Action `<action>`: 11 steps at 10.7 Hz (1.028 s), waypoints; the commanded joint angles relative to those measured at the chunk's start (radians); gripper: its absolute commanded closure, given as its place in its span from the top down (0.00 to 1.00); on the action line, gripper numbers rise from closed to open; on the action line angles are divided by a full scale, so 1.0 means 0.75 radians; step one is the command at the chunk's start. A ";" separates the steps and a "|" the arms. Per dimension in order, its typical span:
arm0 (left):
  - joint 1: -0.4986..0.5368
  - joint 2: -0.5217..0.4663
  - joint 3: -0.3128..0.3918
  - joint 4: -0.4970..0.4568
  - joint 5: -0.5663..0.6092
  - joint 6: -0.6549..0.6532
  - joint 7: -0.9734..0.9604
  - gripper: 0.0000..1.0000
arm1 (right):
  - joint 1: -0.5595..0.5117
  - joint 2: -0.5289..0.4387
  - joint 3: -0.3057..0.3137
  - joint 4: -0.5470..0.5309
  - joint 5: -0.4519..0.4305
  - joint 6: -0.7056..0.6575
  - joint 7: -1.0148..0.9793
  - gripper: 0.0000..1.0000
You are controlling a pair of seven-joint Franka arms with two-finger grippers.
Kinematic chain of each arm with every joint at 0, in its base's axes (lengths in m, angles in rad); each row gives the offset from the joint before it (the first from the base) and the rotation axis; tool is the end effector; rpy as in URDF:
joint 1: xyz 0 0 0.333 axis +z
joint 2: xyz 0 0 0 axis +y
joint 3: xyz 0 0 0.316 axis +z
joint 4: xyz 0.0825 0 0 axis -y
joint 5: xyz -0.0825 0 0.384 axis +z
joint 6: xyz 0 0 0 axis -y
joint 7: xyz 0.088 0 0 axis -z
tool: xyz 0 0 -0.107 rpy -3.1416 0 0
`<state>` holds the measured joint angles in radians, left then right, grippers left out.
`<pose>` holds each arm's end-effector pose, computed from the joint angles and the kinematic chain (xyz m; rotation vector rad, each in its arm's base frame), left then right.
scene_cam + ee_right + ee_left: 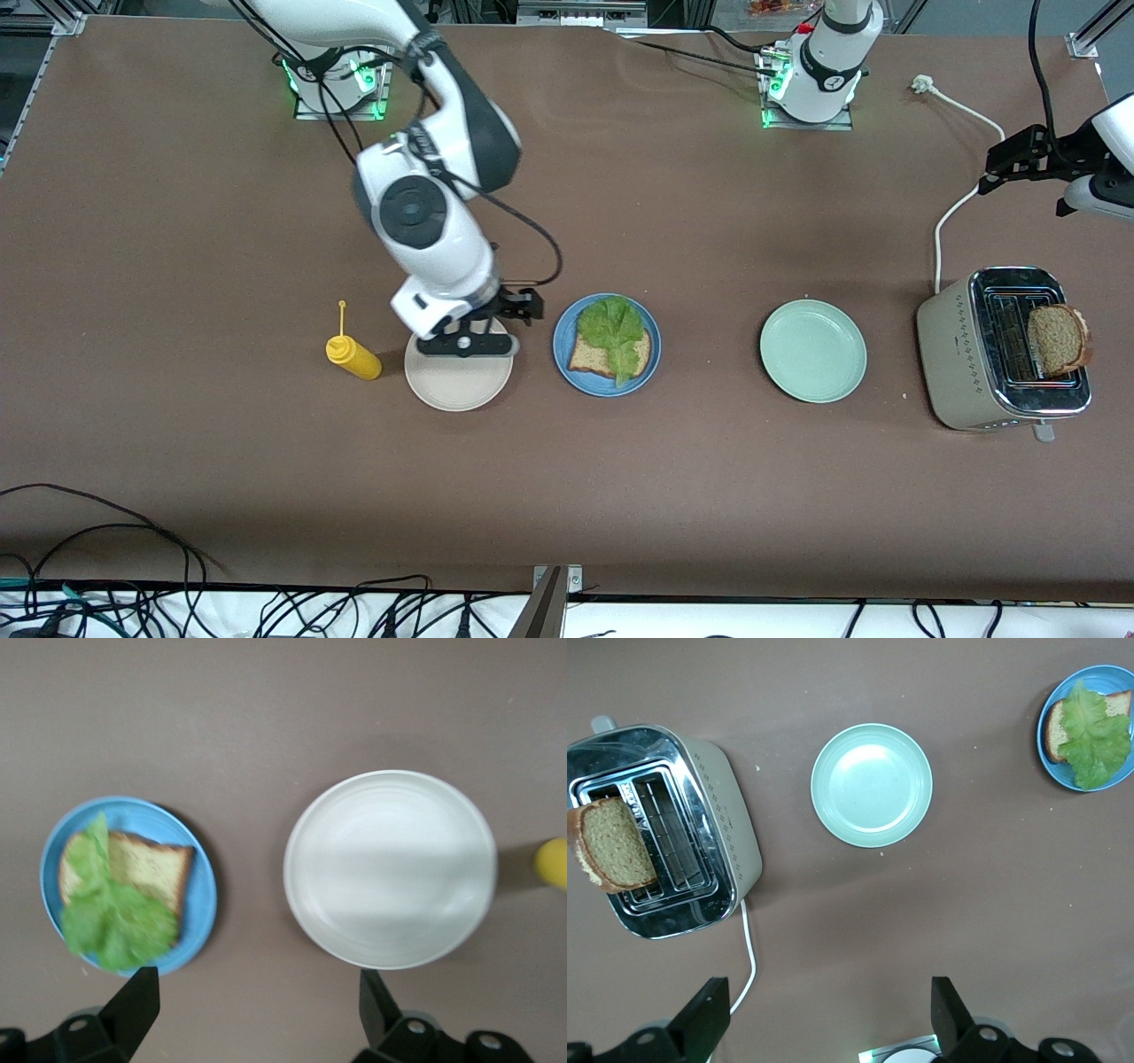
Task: Make sandwich in blue plate with both arms
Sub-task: 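Move the right gripper back toward the yellow mustard bottle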
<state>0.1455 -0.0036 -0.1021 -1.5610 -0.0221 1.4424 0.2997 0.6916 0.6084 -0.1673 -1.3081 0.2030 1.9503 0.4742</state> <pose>0.5390 0.0207 0.6206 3.0702 -0.3980 -0.1699 0.6100 0.4000 0.3932 -3.0376 -0.0157 0.0132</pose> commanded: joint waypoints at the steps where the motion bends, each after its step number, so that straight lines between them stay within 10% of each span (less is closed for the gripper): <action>1: 0.047 -0.003 -0.001 -0.001 -0.007 -0.011 0.005 1.00 | -0.265 -0.238 0.176 -0.282 0.005 -0.019 -0.500 1.00; 11: 0.244 0.101 -0.001 0.011 0.003 0.159 0.016 1.00 | -0.909 -0.411 0.266 -0.432 0.114 -0.275 -2.106 1.00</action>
<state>0.3086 0.0452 -0.0941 -1.5648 -0.0216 1.5346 0.3029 0.0897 0.3187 0.0169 -1.5937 0.2274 1.7704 -0.9180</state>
